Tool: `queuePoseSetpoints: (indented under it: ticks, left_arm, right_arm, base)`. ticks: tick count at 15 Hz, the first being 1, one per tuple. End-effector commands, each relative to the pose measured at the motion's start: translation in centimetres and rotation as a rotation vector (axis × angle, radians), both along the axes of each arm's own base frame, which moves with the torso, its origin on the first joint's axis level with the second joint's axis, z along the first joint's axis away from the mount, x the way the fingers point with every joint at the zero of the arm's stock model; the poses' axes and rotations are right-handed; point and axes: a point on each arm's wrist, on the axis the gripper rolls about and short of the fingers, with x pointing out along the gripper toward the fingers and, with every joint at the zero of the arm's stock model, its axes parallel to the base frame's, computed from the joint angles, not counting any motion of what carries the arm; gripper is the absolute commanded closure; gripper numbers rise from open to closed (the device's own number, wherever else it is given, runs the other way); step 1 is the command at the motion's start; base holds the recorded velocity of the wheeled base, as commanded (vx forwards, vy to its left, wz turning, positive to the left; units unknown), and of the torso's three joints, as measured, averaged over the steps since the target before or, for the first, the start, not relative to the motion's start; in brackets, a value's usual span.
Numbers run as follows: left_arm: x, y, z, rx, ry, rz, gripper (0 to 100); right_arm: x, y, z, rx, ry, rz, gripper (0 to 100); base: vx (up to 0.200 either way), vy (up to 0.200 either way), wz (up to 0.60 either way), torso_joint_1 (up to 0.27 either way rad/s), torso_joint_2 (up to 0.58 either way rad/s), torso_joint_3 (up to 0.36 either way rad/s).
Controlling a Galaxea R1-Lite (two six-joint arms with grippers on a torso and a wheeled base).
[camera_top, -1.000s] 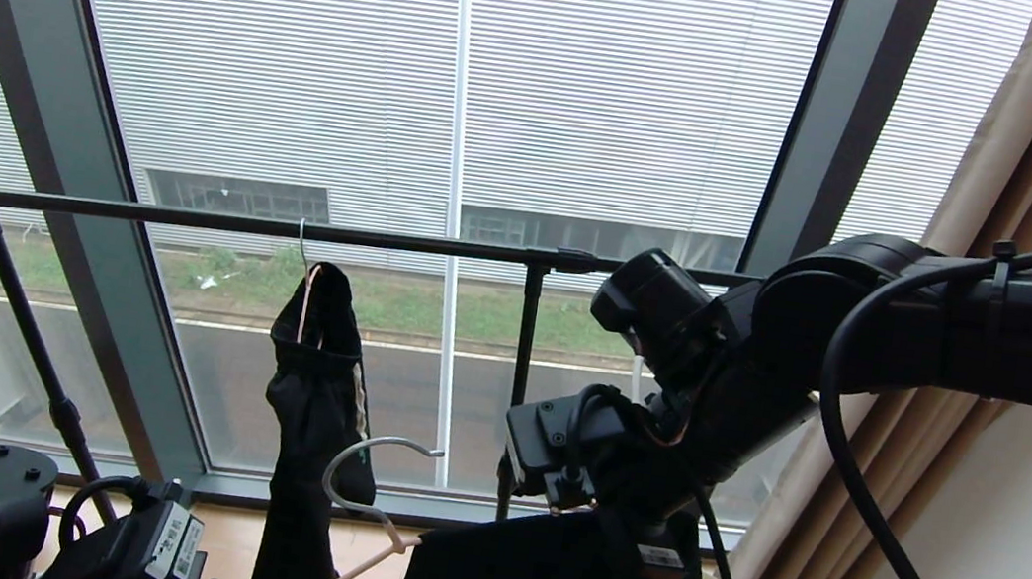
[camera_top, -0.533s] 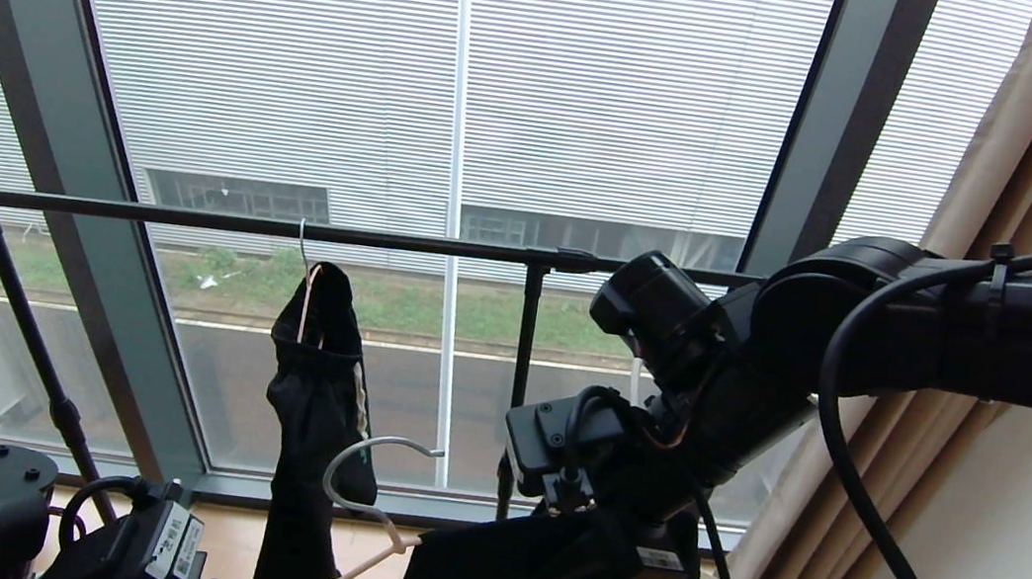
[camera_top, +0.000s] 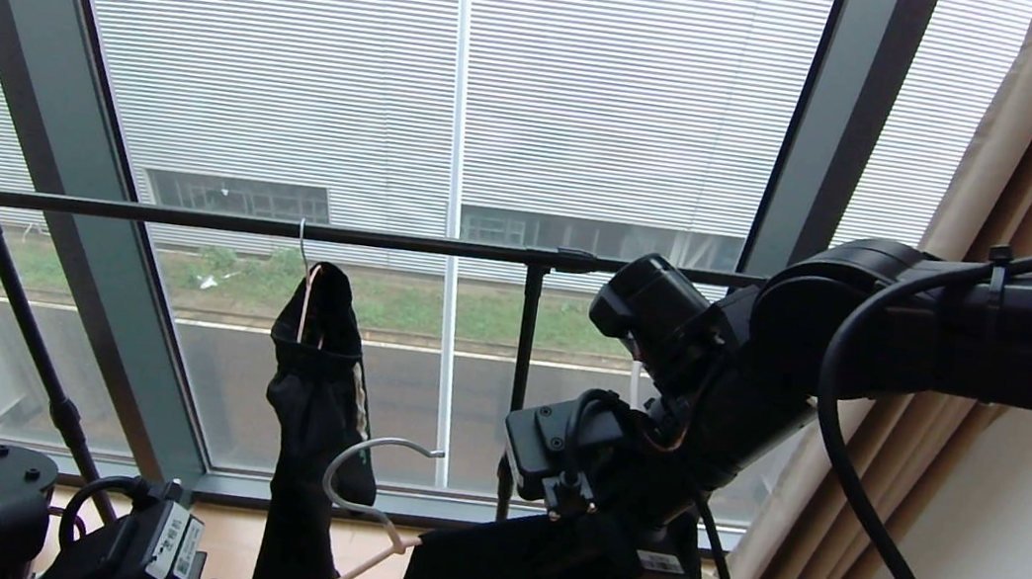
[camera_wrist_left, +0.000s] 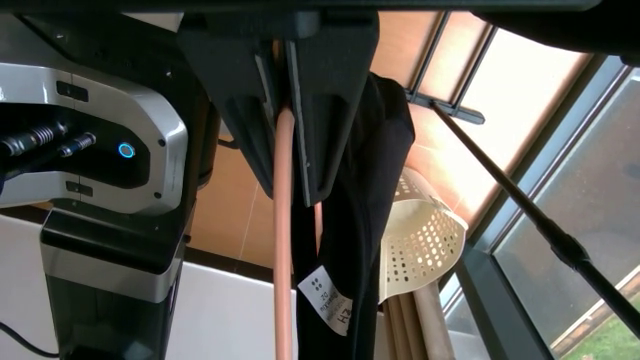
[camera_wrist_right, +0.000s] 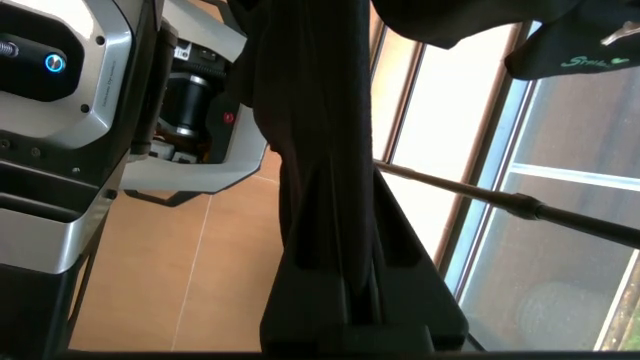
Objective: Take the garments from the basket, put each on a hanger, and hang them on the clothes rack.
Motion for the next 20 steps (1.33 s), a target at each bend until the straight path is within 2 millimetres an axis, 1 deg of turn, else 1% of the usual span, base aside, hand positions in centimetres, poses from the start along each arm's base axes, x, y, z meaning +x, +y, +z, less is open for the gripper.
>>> queuePoseSetpoints:
  ticks: [1, 12, 13, 20]
  left_arm:
    - [0.00, 0.00, 0.00, 0.000, -0.001, -0.001, 100]
    - [0.07, 0.13, 0.02, -0.001, -0.001, 0.009, 100]
    - [0.08, 0.13, -0.01, 0.000, -0.001, 0.009, 0]
    - [0.19, 0.34, 0.05, -0.004, 0.000, 0.027, 0]
  right_arm:
    - [-0.04, -0.01, 0.05, 0.000, 0.000, 0.001, 100]
    - [-0.14, -0.02, 0.16, 0.021, 0.016, 0.009, 100]
    - [-0.20, -0.07, 0.23, 0.021, 0.016, 0.009, 100]
    - [-0.40, -0.24, 0.05, 0.014, 0.024, 0.009, 100]
  base:
    - [0.000, 0.000, 0.00, 0.000, 0.00, 0.000]
    - [0.000, 0.000, 0.00, 0.000, 0.00, 0.000]
    - [0.000, 0.000, 0.00, 0.000, 0.00, 0.000]
    - [0.000, 0.000, 0.00, 0.000, 0.00, 0.000]
